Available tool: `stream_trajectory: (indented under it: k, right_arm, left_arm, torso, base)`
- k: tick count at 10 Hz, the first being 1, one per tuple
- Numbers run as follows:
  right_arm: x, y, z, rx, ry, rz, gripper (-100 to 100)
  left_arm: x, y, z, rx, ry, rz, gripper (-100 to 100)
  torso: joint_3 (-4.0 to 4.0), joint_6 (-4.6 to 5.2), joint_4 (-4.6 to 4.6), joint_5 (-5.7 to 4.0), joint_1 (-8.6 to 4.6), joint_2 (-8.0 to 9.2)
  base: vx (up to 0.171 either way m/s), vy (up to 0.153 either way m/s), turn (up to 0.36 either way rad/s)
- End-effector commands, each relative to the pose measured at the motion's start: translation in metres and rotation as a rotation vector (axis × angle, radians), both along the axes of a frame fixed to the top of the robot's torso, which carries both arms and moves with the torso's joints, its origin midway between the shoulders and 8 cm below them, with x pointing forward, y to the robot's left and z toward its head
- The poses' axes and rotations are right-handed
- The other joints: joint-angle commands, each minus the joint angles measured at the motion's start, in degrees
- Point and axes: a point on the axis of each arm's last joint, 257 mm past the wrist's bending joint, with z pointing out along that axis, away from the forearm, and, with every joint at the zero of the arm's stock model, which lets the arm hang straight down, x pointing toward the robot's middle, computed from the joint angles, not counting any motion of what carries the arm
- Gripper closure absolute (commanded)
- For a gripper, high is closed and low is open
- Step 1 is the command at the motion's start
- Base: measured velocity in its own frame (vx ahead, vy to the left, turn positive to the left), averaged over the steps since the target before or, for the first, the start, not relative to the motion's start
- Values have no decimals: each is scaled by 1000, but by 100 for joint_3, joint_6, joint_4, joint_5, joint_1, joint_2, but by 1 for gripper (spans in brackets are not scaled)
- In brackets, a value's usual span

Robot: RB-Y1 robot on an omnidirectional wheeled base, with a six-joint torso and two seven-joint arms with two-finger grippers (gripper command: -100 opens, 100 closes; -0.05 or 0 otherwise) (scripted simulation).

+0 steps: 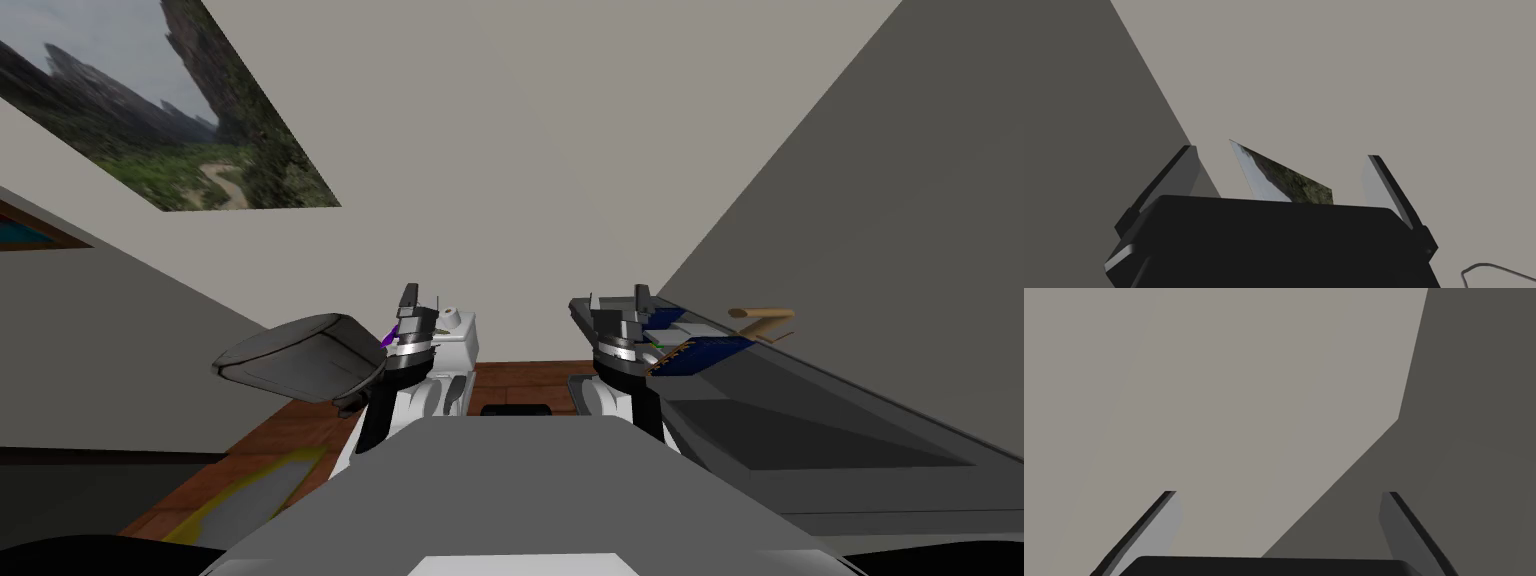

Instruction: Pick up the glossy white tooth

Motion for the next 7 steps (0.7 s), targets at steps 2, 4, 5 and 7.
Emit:
stream_trajectory:
  k: [2,4,5,7]
  right_arm:
    - [0,0,0,0,0,0,0]
    - [0,0,0,0,0,0,0]
    - [0,0,0,0,0,0,0]
    - [0,0,0,0,0,0,0]
  left_arm:
    - [6,0,-8,40,56,-9,-100]
    - [12,4,-16,60,110,-7,-100]
    - [14,7,-20,69,139,-3,-100]
    - [17,11,-27,75,177,3,-100]
  torso:
    - [0,0,0,1,3,-1]
    - [-1,0,0,2,8,-1]
    - [-1,0,0,2,8,-1]
    - [1,-1,0,2,10,1]
  base:
    - [3,11,20]
    - [3,18,27]
    - [2,20,34]
    - [-4,18,25]
